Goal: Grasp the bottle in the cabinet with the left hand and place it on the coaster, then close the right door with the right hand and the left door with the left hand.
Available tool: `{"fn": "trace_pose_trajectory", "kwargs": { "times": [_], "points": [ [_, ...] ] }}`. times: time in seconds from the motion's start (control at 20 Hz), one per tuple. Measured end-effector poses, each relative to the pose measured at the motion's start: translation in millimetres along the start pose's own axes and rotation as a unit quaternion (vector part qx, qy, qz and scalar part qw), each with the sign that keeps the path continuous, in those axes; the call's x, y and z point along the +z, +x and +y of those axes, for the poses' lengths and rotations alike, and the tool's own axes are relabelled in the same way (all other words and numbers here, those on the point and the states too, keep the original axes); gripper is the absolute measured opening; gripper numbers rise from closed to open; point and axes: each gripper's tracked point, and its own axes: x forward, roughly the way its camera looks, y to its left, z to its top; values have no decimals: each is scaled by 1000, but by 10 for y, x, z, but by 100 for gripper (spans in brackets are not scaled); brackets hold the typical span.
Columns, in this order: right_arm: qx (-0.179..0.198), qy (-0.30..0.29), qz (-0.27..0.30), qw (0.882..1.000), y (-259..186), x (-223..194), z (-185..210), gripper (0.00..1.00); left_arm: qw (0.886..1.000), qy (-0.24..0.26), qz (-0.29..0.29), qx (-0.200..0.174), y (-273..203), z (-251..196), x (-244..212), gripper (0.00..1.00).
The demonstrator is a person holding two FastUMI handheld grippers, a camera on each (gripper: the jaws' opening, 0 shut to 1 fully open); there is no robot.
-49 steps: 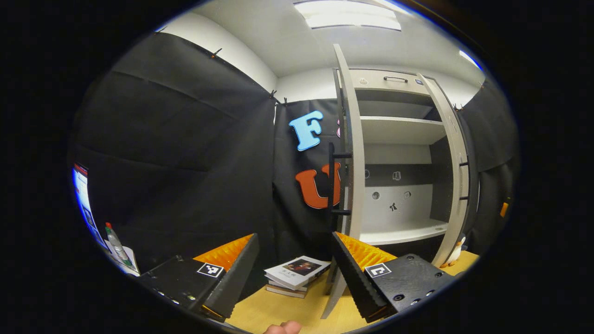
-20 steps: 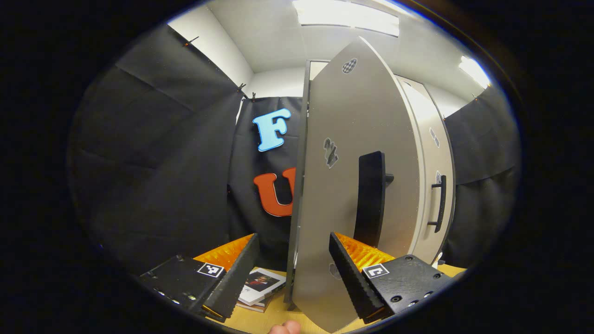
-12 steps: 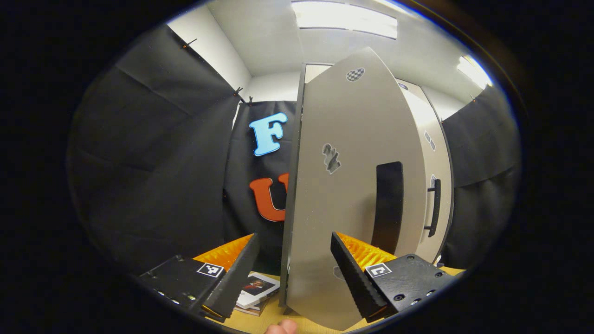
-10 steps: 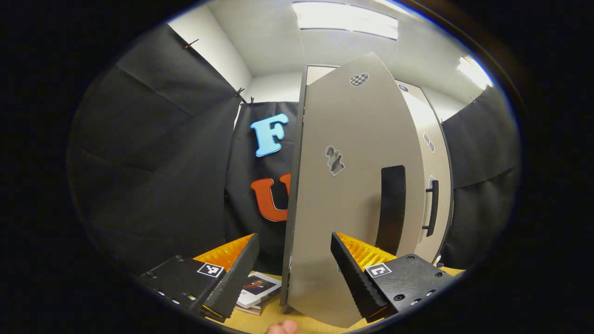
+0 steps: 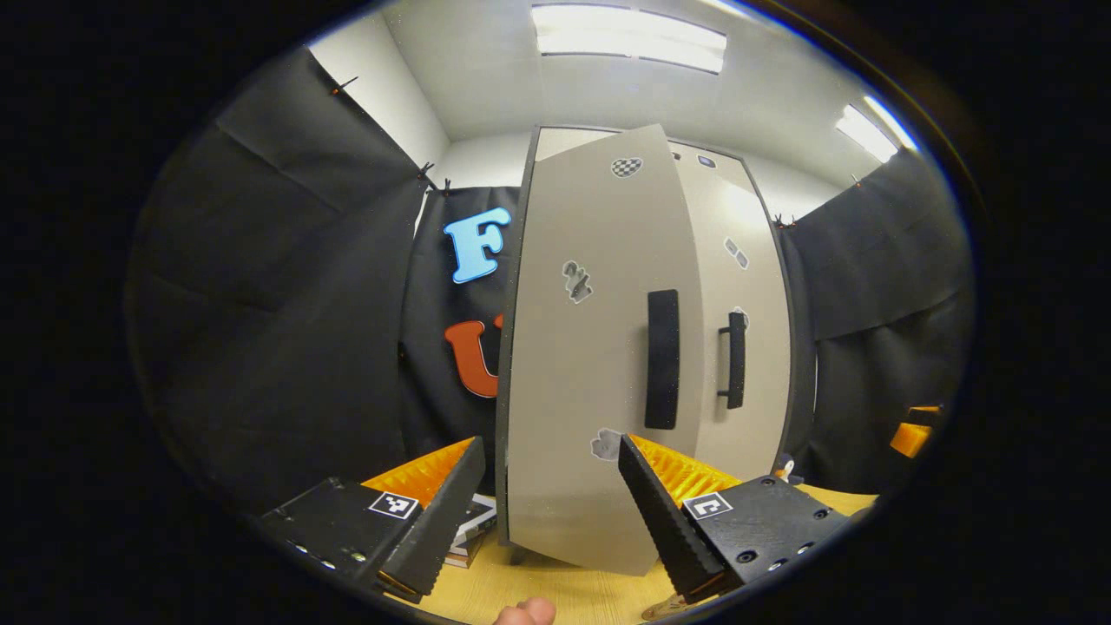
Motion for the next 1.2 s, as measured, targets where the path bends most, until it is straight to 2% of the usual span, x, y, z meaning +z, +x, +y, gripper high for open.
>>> {"fn": "trace_pose_trajectory", "kwargs": {
  "times": [0.25,0.3,0.35,0.4,0.45,0.55,0.65,0.75,1.0,1.05,1.1,1.15,1.2],
  "points": [
    [18,18,3,1000,-25,-4,84,82,1000,12,-18,4,-409,-280,-165,99],
    [20,21,4,1000,-39,-22,91,82,1000,12,-26,5,-478,-337,-179,95],
    [16,22,9,1000,-56,-71,78,82,999,12,-32,1,-555,-402,-198,99],
    [10,19,14,1000,-81,-130,46,82,999,9,-32,-1,-607,-440,-231,99],
    [6,17,19,1000,-116,-179,32,83,1000,9,-30,-2,-648,-467,-262,95],
    [2,9,18,1000,-180,-217,17,82,1000,4,-21,4,-745,-483,-336,99],
    [-3,8,20,1000,-248,-236,-41,82,1000,-3,-14,2,-828,-536,-381,95],
    [-1,20,15,1000,-299,-208,-65,82,1000,-7,-11,16,-913,-494,-415,99],
    [-3,11,19,1000,-366,-245,-177,83,1000,-13,1,22,-1064,-524,-536,99],
    [-4,12,16,1000,-383,-222,-194,82,1000,-15,6,21,-1094,-544,-565,95],
    [-3,16,11,1000,-386,-198,-197,82,1000,-17,8,21,-1120,-563,-575,99],
    [-3,20,8,1000,-389,-183,-187,82,999,-22,8,23,-1134,-556,-576,95],
    [-1,22,9,1000,-389,-181,-181,82,999,-25,7,24,-1141,-565,-583,99]
  ]
}}
